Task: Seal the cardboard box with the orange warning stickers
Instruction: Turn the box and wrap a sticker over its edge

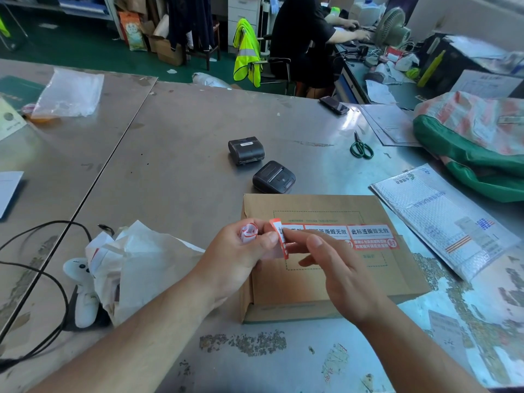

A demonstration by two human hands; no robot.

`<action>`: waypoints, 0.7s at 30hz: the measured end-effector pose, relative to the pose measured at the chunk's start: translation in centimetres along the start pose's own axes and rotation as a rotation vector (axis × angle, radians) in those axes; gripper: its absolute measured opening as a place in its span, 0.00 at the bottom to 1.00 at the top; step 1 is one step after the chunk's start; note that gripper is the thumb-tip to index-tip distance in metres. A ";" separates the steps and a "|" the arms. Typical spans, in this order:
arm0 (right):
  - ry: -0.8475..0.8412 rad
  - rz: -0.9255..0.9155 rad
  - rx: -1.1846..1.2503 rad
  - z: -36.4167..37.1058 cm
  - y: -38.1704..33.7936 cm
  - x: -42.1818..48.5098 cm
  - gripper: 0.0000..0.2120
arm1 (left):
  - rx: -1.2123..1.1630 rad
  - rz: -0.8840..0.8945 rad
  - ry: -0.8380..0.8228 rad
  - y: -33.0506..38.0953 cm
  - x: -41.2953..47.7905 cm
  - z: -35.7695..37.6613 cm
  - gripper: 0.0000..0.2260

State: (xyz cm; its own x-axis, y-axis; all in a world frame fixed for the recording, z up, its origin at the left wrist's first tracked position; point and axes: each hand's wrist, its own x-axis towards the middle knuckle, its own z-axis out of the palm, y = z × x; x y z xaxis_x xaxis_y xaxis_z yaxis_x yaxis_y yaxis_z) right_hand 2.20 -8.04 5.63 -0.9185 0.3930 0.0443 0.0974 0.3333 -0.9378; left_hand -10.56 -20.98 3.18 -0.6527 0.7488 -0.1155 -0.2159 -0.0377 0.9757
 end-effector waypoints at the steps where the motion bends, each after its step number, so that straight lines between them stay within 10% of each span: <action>1: 0.016 0.011 0.007 -0.1 0.1 0.0 0.25 | -0.003 -0.006 0.015 -0.1 0.0 0.0 0.03; 21: 0.031 -0.085 -0.007 0.4 -1.1 -0.1 0.18 | 0.055 -0.057 0.050 -0.1 0.1 0.3 0.08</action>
State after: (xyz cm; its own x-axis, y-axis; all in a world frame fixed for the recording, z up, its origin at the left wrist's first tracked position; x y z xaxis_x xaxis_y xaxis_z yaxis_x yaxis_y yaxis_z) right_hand 2.00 -8.76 6.56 -0.9110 0.3898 0.1343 0.0224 0.3721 -0.9279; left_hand -10.36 -20.74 3.11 -0.6763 0.7145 -0.1791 -0.2148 0.0413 0.9758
